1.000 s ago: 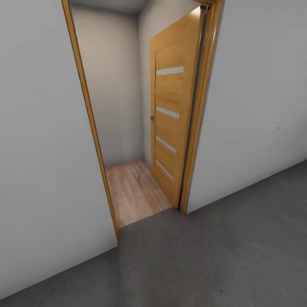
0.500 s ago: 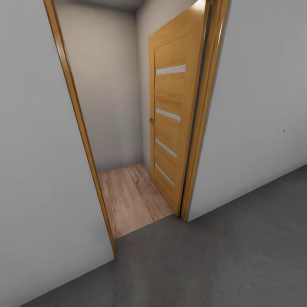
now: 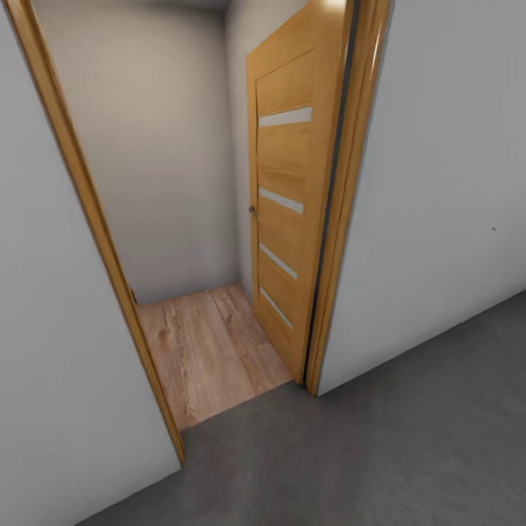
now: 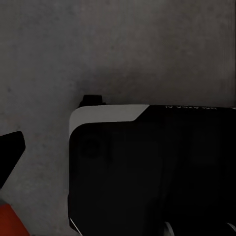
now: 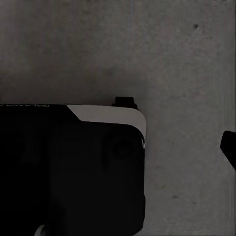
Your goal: Move the two storage containers from the living room to the garage. In the garage, place one container on the floor and stack the other container on top of it (either order is fine).
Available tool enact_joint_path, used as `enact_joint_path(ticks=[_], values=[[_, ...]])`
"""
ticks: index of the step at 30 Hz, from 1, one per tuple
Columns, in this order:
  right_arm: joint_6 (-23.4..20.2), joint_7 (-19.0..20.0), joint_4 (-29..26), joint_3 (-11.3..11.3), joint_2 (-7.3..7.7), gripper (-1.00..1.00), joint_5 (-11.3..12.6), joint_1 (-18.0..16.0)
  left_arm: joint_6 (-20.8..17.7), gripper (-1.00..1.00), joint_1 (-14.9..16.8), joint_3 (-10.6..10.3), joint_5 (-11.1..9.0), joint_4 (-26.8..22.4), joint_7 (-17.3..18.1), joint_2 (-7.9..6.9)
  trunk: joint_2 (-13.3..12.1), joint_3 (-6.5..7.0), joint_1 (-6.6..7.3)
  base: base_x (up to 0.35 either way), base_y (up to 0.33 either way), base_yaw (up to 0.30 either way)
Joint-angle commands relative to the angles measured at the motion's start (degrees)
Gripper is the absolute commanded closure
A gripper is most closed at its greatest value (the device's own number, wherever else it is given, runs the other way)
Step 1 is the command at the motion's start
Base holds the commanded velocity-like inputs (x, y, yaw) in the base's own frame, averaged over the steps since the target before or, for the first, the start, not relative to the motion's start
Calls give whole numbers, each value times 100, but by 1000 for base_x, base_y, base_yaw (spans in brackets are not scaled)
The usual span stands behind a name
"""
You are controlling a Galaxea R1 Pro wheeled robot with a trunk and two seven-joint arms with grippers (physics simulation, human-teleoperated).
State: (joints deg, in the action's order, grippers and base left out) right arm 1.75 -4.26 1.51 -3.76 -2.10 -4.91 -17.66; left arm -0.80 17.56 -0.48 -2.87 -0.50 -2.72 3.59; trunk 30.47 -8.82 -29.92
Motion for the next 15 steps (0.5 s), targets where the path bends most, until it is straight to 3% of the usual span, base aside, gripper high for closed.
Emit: enact_joint_path(ticks=[1,15], values=[[18,-22,16,-41,-1,-100,-52,-9,-8,-100,3,-9,-30,-3,-18,2,8,-9,-5,272,-227,0],[18,-22,16,-41,-2,-100,-33,-8,-8,-100,4,-5,-32,-3,-27,2,8,-9,-5,235,-263,0]])
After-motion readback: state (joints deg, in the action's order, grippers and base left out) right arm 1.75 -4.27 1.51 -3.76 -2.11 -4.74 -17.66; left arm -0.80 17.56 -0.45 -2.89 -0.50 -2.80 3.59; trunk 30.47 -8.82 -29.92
